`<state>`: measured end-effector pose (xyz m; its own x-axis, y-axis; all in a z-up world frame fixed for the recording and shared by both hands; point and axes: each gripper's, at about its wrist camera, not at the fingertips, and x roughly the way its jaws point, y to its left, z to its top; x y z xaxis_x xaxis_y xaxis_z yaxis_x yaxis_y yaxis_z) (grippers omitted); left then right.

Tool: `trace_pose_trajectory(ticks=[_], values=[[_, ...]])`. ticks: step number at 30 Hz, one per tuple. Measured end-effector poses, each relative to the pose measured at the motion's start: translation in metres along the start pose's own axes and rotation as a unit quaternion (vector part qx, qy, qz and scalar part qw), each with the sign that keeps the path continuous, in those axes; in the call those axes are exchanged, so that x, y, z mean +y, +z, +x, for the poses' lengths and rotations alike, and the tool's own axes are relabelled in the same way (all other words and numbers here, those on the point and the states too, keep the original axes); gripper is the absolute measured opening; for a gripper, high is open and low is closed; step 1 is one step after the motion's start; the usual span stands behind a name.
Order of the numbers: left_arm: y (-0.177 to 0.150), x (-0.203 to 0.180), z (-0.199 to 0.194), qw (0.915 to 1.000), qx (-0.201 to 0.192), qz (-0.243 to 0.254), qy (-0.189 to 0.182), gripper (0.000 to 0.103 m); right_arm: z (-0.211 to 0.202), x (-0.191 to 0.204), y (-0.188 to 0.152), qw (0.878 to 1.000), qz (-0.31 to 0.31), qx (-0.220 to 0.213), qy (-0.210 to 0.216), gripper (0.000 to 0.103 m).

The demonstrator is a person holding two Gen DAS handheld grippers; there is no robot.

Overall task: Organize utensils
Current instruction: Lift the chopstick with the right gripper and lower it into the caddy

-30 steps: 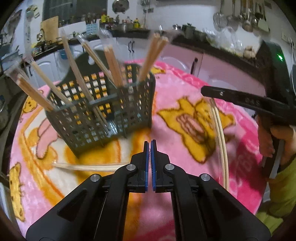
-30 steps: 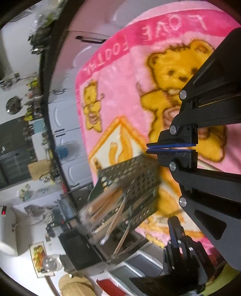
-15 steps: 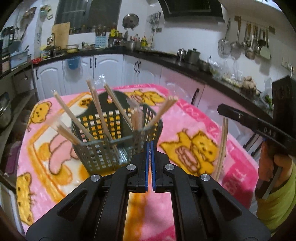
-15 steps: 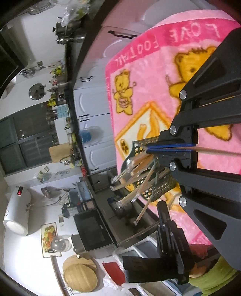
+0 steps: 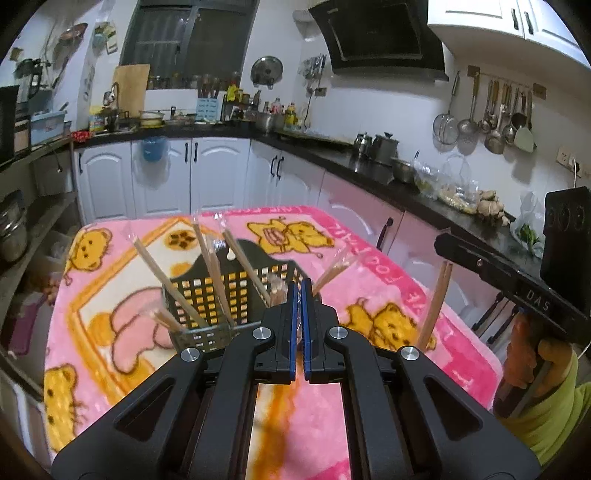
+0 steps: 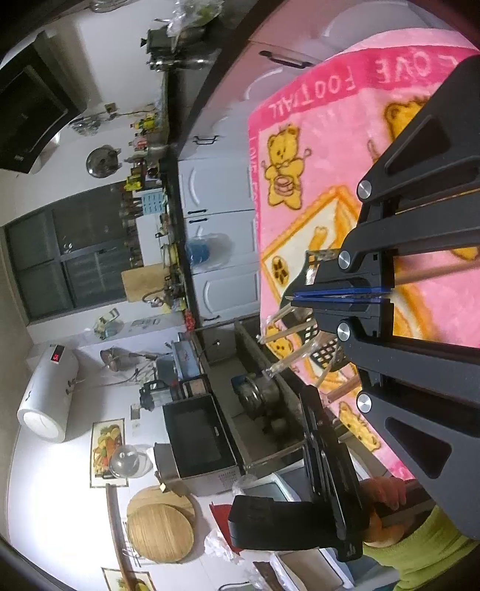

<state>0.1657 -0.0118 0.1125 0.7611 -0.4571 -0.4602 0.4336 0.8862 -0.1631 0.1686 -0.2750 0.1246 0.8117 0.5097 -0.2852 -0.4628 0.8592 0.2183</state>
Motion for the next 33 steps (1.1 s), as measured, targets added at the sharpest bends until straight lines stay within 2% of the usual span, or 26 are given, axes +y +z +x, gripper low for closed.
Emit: trace_pose_trajectory(ticks=[11, 24, 33], values=[[0.021, -0.004, -0.018, 0.9995, -0.032, 0.007, 0.001, 0.001, 0.001, 0.025, 0.021, 0.999, -0.030, -0.018, 0.017, 0.001], [0.035, 0.001, -0.025, 0.9987, -0.050, 0.002, 0.012, 0.001, 0.006, 0.044, 0.054, 0.997, -0.047, -0.035, 0.042, 0.001], [0.057, 0.012, -0.036, 0.9963, -0.082, -0.013, 0.021, 0.001, 0.004, 0.059, 0.088, 0.994, -0.068, -0.073, 0.047, 0.001]])
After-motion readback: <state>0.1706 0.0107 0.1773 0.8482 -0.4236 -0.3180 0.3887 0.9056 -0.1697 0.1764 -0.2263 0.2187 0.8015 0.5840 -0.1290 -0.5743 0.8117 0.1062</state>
